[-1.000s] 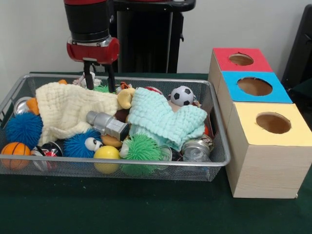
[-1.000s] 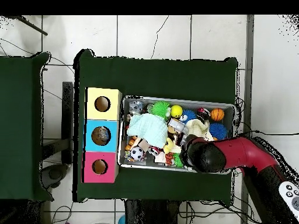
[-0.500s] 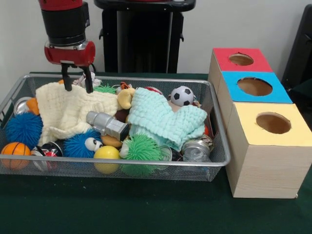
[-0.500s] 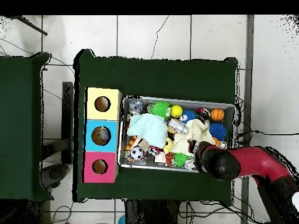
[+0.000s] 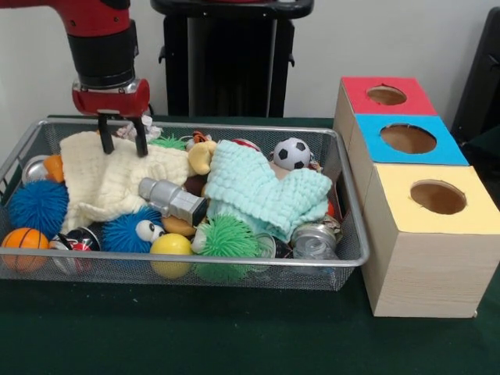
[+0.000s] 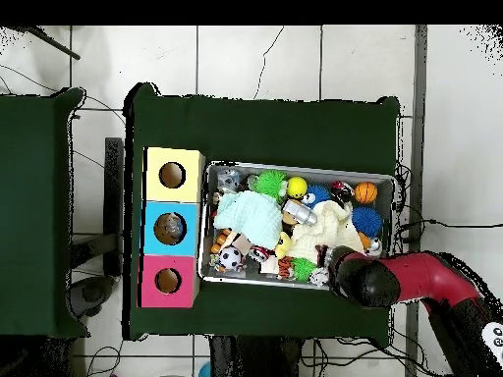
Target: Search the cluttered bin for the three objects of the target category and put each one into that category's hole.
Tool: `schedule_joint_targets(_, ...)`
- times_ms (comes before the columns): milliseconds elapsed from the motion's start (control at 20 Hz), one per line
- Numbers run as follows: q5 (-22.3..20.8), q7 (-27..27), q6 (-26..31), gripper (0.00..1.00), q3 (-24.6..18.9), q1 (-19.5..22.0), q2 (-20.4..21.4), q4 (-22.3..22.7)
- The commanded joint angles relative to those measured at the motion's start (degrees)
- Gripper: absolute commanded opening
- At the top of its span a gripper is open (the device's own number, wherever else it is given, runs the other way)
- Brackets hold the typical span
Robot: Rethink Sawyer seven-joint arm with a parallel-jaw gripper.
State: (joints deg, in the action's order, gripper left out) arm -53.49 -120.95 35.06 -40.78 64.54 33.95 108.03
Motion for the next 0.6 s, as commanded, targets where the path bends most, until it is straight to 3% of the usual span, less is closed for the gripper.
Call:
schedule_joint_targets(50,-8.85,10.92,-4.13,1.00,3.38,-1.75,-6.25,-3.93)
schedule_joint_targets(550,-15.30,5.75,-11.54,1.00,6.38,-3.38,-9.99,-5.04)
schedule_joint_targets(600,-15.57,6.08,-12.79,0.00,6.38,-3.29,-10.05,-4.86)
